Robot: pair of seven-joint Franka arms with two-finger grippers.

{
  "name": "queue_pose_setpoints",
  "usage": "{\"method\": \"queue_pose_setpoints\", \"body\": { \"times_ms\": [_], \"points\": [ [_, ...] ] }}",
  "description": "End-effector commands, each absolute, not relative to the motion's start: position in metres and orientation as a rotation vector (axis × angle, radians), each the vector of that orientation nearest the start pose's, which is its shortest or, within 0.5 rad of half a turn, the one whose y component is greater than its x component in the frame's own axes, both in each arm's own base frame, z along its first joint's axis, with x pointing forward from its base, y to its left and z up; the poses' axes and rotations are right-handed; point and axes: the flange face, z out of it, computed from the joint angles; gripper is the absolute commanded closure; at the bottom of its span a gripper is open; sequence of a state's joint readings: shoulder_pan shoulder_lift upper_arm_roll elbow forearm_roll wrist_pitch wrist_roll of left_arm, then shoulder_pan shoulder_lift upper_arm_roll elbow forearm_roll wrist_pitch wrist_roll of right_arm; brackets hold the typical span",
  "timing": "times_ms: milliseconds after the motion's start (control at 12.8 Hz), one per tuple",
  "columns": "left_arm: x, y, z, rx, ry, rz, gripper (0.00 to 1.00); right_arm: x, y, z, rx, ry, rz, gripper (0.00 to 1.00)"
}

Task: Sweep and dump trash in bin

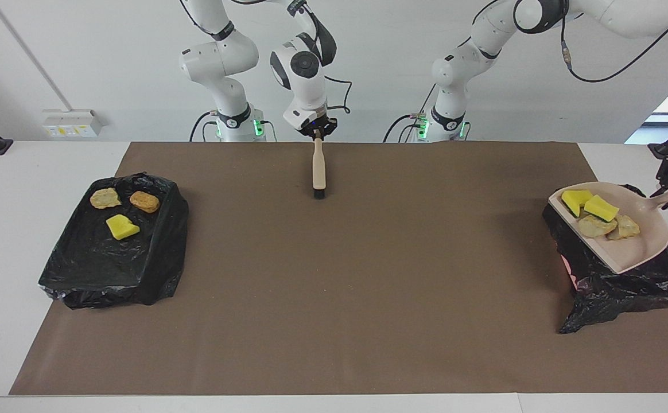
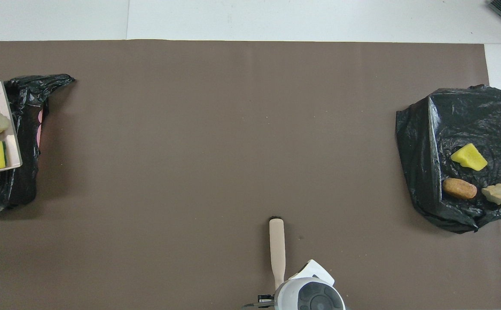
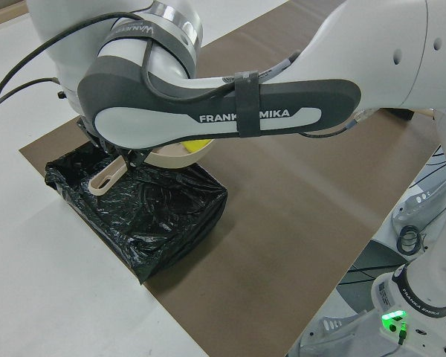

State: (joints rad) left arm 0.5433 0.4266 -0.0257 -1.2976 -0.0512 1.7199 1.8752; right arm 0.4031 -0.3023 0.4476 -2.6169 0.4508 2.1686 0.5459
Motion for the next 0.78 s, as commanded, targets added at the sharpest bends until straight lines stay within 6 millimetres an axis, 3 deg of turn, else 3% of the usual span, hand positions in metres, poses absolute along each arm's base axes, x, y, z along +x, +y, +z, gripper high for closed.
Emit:
{"method": "queue_pose_setpoints", "body": {
  "times_ms": [0, 78, 234, 312, 701],
  "points": [
    [0.600, 0.372, 0.516, -2.397, 1.932, 0.010, 1.00, 0.246, 0.310, 0.321, -3.021, -0.032, 0.399, 0.96],
    [0.601, 0.374, 0.518, -2.363, 1.933, 0.046, 1.00, 0.245, 0.312, 0.321, -3.023, -0.043, 0.398, 0.81],
    [0.604, 0.373, 0.525, -2.233, 1.982, 0.169, 1.00, 0.245, 0.312, 0.322, -3.031, -0.053, 0.397, 0.21],
    [0.609, 0.366, 0.526, -2.182, 1.994, 0.246, 1.00, 0.245, 0.313, 0.323, -3.032, -0.054, 0.394, 0.03],
    [0.624, 0.353, 0.533, -1.956, 1.985, 0.485, 1.00, 0.263, 0.320, 0.343, -2.999, -0.033, 0.337, 0.00]
  ]
}}
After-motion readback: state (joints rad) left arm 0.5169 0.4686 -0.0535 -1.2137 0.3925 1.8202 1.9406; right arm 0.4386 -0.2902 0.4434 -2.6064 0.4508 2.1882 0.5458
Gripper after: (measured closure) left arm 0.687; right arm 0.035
